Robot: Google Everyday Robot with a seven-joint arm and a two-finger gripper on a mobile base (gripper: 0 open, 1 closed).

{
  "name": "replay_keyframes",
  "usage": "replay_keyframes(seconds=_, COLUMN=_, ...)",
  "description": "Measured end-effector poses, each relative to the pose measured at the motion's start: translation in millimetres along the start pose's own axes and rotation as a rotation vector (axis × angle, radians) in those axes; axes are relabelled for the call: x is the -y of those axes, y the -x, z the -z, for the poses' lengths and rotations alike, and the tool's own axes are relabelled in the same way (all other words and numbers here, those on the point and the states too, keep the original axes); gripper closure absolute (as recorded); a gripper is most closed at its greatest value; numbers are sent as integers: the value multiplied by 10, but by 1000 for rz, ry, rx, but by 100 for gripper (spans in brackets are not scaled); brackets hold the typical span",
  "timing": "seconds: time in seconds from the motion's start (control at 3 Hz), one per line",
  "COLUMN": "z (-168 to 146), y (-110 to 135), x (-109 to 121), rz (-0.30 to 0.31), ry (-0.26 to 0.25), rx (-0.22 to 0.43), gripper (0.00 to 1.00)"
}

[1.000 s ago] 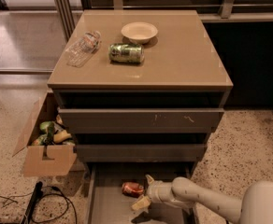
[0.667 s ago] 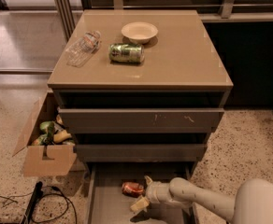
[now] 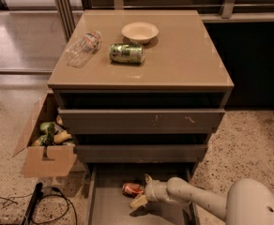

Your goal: Pick coke can from bottom drawer and place on counter

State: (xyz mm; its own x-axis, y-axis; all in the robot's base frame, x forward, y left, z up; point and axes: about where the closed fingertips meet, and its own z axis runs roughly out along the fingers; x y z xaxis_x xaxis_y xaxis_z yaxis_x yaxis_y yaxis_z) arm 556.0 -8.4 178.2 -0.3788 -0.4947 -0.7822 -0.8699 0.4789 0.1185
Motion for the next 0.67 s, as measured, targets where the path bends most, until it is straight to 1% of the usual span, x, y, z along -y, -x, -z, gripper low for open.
replay_keyframes(seconds=0.67, z=-177, y=-230, x=101, rz=9, ry=-18, rx=-27, gripper=0)
